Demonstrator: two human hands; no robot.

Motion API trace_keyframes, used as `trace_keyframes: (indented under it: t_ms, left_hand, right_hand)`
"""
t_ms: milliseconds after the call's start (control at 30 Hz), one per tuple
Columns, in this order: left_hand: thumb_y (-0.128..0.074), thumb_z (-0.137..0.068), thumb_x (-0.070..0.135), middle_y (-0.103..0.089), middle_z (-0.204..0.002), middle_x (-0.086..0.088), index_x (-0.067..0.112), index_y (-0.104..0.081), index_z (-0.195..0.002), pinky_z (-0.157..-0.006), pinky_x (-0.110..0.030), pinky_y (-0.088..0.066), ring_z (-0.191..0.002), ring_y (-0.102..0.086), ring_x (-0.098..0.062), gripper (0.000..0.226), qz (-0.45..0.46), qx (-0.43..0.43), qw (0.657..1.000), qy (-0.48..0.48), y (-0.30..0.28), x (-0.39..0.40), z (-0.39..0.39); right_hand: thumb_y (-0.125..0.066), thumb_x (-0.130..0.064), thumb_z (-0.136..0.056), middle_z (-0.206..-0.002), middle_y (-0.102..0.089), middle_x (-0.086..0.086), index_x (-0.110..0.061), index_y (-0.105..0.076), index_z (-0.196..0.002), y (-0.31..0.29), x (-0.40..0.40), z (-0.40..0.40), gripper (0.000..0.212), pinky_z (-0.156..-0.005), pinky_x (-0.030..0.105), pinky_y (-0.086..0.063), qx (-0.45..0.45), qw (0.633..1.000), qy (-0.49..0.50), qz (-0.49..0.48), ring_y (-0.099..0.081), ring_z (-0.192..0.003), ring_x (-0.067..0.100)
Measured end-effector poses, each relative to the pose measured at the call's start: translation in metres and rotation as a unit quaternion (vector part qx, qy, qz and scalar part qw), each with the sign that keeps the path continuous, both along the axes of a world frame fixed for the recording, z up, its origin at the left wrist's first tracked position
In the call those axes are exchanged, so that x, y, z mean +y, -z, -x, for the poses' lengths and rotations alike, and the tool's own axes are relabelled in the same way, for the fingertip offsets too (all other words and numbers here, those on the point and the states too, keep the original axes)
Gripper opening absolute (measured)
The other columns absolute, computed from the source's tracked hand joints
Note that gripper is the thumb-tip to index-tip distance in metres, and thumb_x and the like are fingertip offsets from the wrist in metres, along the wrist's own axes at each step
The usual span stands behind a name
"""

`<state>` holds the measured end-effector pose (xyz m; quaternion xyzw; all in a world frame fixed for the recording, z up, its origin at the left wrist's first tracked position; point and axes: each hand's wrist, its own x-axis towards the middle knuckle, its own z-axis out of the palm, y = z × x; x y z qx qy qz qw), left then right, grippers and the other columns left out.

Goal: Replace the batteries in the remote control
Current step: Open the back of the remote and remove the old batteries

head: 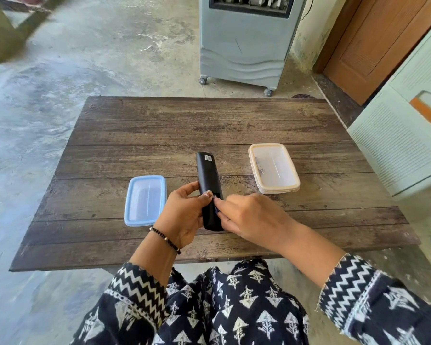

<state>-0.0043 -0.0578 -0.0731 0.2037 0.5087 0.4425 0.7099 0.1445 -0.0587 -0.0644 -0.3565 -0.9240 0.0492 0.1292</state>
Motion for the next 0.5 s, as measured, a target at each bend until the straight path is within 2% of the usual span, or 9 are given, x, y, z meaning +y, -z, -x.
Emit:
trace_keyframes:
  t_ms: [133,367,500]
  left_hand:
    - [-0.049,-0.089,-0.005,-0.064,-0.092,-0.020,-0.002,-0.048,-0.124,-0.057,-0.033,-0.058,-0.075,-0.062,-0.026,0.035,0.005,-0.002,1.000,-0.005,0.001,0.001,0.000]
    - [-0.049,-0.089,-0.004,-0.065,-0.084,-0.016,0.001,-0.051,-0.117,-0.048,-0.030,-0.057,-0.052,-0.067,-0.015,0.028,0.023,0.011,1.000,-0.014,0.009,-0.001,0.001]
    - [-0.049,-0.089,-0.004,-0.065,-0.084,-0.015,0.003,-0.052,-0.114,-0.049,-0.030,-0.057,-0.058,-0.066,-0.018,0.026,0.027,0.006,0.999,-0.020,0.011,-0.002,0.002]
  right_hand:
    - [-0.039,-0.022,-0.089,-0.061,-0.060,0.007,0.000,-0.065,-0.100,0.005,-0.001,-0.002,0.036,-0.034,0.031,-0.047,0.023,1.000,0.005,0.008,-0.058,-0.044,0.025]
    - [-0.038,-0.025,-0.088,-0.066,-0.064,0.009,-0.001,-0.066,-0.105,0.005,-0.002,-0.002,0.040,-0.044,0.035,-0.051,0.085,0.995,0.014,0.051,-0.060,-0.054,0.025]
    - [-0.037,-0.030,-0.090,-0.073,-0.064,0.009,-0.005,-0.064,-0.108,0.011,-0.004,-0.004,0.041,-0.051,0.041,-0.052,0.071,0.995,0.015,0.063,-0.061,-0.060,0.026]
